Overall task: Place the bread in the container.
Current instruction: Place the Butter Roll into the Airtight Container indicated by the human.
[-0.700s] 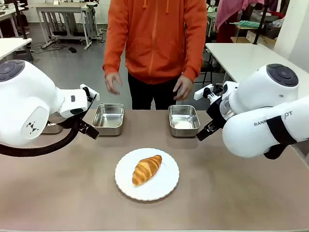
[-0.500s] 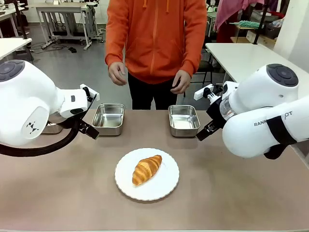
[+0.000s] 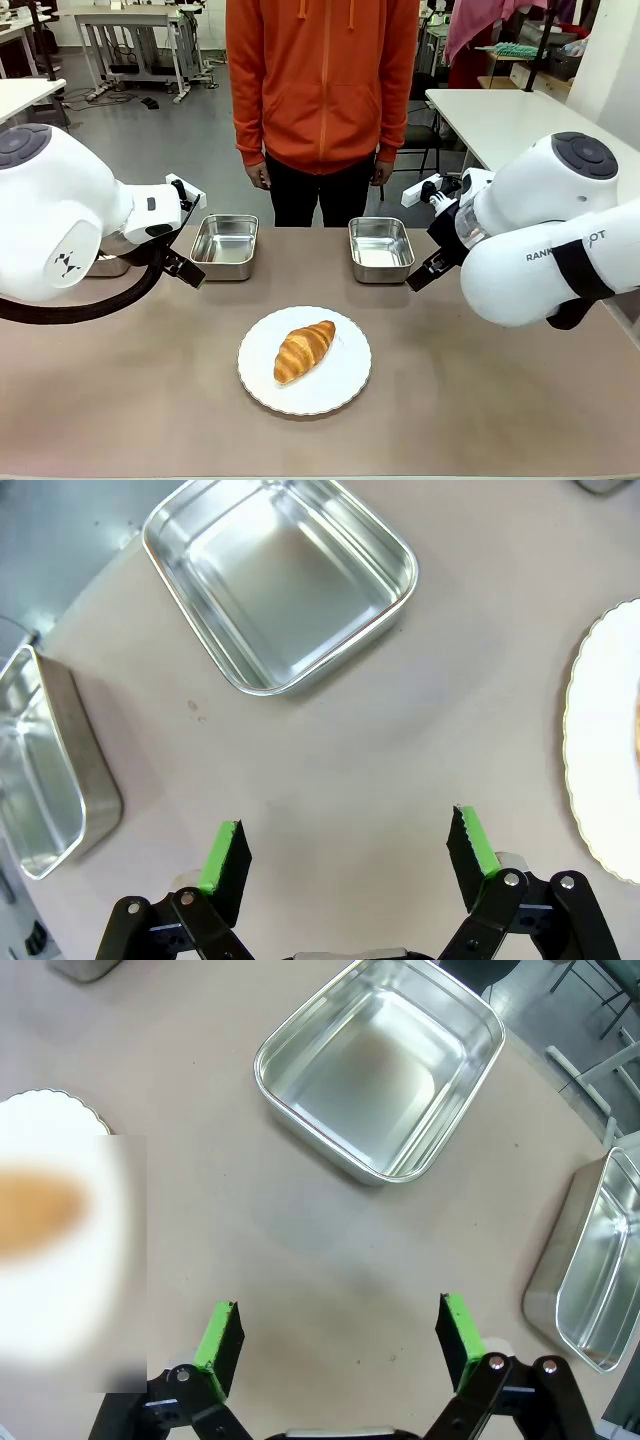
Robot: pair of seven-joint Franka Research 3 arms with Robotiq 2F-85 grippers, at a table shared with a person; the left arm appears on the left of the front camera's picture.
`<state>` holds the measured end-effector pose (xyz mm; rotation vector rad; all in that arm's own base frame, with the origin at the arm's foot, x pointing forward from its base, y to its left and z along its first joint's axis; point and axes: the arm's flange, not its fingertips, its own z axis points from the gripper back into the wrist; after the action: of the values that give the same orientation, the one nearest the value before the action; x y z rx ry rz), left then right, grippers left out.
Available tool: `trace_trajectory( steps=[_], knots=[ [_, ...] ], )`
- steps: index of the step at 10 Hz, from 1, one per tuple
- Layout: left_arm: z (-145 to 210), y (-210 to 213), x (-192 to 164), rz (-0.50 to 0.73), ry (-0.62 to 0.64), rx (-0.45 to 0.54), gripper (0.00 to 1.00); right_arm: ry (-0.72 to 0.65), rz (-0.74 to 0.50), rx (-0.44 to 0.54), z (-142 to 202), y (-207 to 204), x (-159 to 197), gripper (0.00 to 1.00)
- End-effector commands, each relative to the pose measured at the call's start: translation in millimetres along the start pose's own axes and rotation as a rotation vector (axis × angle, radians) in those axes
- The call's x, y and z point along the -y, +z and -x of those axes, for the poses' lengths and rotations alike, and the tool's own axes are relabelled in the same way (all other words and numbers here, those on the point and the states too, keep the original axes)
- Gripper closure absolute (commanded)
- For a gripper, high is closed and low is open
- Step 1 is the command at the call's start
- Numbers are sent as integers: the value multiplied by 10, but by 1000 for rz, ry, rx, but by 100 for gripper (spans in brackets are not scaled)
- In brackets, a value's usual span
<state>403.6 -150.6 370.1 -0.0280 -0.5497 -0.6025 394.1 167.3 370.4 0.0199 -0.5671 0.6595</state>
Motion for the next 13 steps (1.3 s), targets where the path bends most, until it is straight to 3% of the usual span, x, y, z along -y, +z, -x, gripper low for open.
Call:
trace_trajectory(
  steps=[1, 3, 6, 8, 9, 13],
  knots=[
    [-1, 1, 1, 0, -1, 0, 0, -1, 0, 0, 0, 0, 1, 0],
    [0, 0, 0, 0, 0, 0, 0, 0, 0, 0, 0, 0, 0, 0],
    [-240, 549, -564, 112, 50, 61, 0, -50, 19, 71, -309, 584, 351, 0],
    [-313, 913, -1059, 140, -2, 71, 0, -60, -3, 98, -343, 976, 775, 0],
    [-247, 1054, -1392, 213, -62, 80, 0, -13, -46, 117, -254, 1208, 1093, 0],
    [258, 1198, -2520, 515, -333, 326, 0, 165, -251, 225, 310, 1573, 2251, 0]
  ],
)
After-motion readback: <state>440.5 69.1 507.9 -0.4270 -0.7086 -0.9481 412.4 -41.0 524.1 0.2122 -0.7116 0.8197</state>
